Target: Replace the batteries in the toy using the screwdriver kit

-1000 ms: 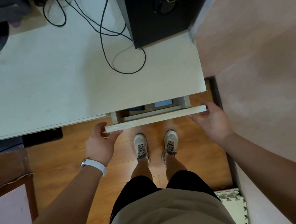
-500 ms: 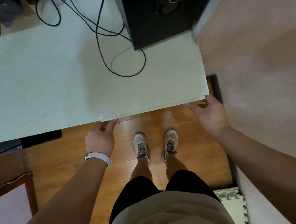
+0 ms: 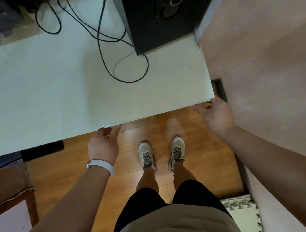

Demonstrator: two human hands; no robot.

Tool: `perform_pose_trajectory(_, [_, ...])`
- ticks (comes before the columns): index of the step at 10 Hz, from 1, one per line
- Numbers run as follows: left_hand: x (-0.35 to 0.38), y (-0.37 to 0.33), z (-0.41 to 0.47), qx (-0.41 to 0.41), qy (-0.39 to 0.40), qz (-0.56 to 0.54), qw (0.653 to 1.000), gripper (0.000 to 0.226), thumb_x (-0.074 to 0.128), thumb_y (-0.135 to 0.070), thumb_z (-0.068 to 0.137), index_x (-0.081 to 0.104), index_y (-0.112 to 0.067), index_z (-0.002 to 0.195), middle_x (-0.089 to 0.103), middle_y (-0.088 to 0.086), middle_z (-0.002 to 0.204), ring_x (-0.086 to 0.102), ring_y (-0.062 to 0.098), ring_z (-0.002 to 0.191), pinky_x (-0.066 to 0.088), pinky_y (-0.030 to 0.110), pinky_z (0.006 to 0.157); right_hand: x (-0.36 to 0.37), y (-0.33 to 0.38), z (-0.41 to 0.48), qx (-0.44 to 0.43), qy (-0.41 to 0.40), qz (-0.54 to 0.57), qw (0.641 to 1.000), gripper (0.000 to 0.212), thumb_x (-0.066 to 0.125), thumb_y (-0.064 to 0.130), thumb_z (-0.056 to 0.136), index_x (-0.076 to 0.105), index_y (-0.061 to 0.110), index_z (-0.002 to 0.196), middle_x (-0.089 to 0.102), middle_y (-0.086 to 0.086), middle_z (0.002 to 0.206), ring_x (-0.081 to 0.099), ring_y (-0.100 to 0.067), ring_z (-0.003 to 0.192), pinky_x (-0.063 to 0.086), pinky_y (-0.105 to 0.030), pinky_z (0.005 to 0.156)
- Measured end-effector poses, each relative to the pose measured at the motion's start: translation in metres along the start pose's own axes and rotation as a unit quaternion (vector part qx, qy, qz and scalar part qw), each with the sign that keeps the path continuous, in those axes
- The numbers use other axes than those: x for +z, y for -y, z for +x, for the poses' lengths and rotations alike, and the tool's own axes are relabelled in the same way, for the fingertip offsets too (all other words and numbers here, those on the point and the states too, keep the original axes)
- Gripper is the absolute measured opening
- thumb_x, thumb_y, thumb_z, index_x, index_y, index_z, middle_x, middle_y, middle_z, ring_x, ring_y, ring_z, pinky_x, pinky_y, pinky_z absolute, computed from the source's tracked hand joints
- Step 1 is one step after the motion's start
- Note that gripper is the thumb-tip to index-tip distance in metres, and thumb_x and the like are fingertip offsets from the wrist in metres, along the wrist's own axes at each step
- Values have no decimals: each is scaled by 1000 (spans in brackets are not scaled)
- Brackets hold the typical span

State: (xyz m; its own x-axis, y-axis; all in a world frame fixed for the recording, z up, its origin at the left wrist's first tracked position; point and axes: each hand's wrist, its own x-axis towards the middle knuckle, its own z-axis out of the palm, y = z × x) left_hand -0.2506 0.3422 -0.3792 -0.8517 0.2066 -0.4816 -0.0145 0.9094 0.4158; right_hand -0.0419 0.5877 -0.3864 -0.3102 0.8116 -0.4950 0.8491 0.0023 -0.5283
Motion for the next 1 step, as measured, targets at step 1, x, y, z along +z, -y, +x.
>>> perform_pose_trajectory(1, [1, -1, -21, 33, 46, 3, 998, 45, 45, -57, 96, 64, -20, 114, 68, -4, 111, 62, 17, 96, 45, 29, 79, -7, 4, -10, -17, 13, -36, 999, 55, 62, 56, 86, 57, 15, 122, 65, 2, 99, 57, -14, 79, 50, -30, 70])
